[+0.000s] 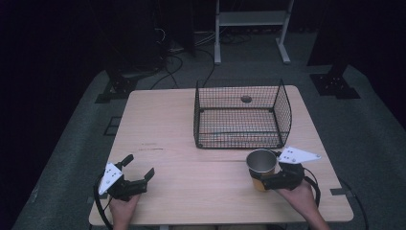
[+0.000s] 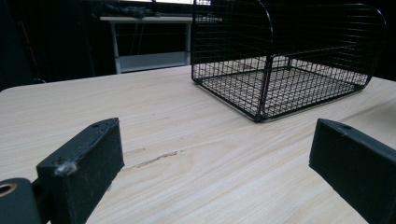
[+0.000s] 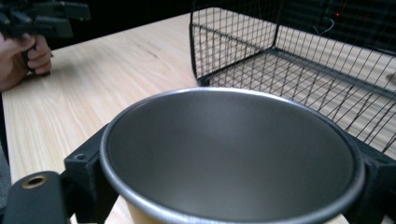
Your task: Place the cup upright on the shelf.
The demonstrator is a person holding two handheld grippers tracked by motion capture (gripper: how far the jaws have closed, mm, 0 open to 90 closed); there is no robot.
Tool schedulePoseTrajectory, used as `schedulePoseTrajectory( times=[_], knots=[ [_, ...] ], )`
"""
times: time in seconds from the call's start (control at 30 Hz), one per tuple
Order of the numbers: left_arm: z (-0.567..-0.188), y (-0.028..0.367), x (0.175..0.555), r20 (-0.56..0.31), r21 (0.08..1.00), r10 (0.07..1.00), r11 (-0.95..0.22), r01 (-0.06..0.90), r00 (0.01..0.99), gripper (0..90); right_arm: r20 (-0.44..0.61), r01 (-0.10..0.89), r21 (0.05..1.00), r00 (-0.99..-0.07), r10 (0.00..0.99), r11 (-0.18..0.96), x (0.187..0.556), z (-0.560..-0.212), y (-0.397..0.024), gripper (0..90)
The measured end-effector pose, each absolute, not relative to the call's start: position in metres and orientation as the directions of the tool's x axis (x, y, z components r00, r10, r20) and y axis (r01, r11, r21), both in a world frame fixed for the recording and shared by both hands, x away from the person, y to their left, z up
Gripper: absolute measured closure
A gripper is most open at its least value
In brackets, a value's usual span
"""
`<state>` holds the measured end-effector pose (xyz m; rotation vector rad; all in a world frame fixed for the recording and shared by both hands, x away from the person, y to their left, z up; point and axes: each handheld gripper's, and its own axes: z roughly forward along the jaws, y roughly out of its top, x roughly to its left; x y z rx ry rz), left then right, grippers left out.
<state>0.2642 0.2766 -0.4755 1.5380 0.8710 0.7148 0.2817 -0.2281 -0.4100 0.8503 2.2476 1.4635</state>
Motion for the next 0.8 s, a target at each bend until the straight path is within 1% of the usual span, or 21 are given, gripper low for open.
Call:
schedulePoseTrajectory(
  times=[0.17, 0.3, 0.63, 0.8],
  knots=[
    [-0.475, 0.277, 0.264, -0.031, 0.989, 0.844, -0.050, 0.136, 0.536, 2.3, 0.066, 0.301, 0.910, -0.783, 0.619, 0.284, 0.292, -0.392, -0.231, 10.9],
    [-0.476, 0.277, 0.264, -0.033, 0.989, 0.843, -0.049, 0.137, 0.537, 2.3, 0.103, 0.318, 0.908, -0.800, 0.592, 0.273, 0.302, -0.380, -0.231, 10.9],
    [-0.475, 0.278, 0.265, -0.037, 0.989, 0.844, -0.044, 0.139, 0.535, 2.3, 0.106, 0.311, 0.910, -0.812, 0.573, 0.272, 0.327, -0.352, -0.230, 10.9],
    [-0.475, 0.277, 0.265, -0.039, 0.990, 0.844, -0.041, 0.138, 0.535, 2.3, 0.085, 0.297, 0.910, -0.817, 0.570, 0.290, 0.337, -0.339, -0.226, 10.8]
  ],
)
